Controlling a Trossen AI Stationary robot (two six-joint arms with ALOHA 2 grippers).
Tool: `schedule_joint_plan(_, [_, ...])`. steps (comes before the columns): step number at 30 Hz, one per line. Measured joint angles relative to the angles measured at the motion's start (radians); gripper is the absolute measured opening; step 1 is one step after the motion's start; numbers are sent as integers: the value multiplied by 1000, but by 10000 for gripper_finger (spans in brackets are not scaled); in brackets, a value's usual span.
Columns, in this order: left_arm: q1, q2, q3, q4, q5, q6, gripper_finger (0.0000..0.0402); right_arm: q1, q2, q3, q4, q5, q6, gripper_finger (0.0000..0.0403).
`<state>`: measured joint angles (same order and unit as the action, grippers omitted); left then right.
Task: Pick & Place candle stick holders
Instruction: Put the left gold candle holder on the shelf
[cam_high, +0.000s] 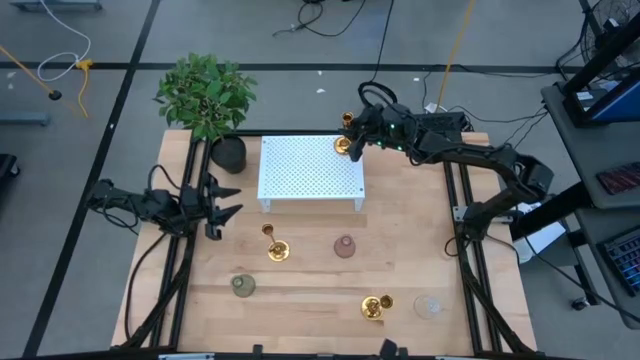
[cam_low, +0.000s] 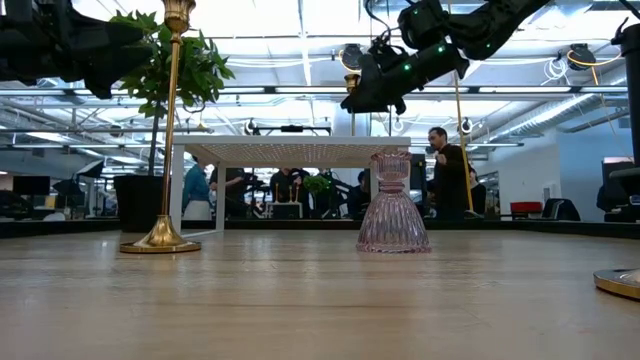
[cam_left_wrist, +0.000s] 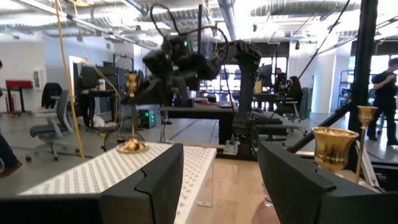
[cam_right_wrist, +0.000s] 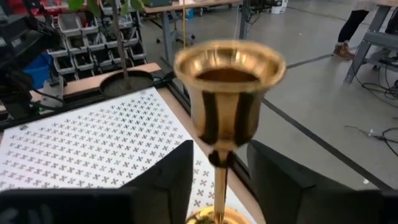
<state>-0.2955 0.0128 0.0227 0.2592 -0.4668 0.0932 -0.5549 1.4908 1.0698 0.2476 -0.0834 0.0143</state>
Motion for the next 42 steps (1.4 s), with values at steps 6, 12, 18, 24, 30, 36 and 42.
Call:
schedule_joint_plan(6, [0, 38, 0, -8, 29, -24, 214, 0, -52, 0, -66, 0, 0, 178])
schedule_joint_plan(12, [0, 171, 0, 87, 27, -25, 214, 0, -132, -1, -194, 0, 0, 192])
schedule_joint_plan(18, [-1, 346, 0, 217, 33, -70, 214, 9, -222, -1, -300, 0, 0, 194])
schedule_joint_plan(24, [-3, 528, 11, 324, 100, -124, 214, 41, -292, -1, -369, 0, -4, 194])
schedule_joint_plan(30, [-53, 730, 122, 305, 153, -132, 214, 78, -316, -1, -399, 0, -4, 193])
schedule_joint_plan(36, [-101, 933, 241, 280, 152, -117, 214, 113, -316, -1, -404, 0, -4, 190])
schedule_joint_plan(42, [-131, 1031, 286, 280, 106, -99, 211, 133, -316, -1, -412, 2, -11, 191])
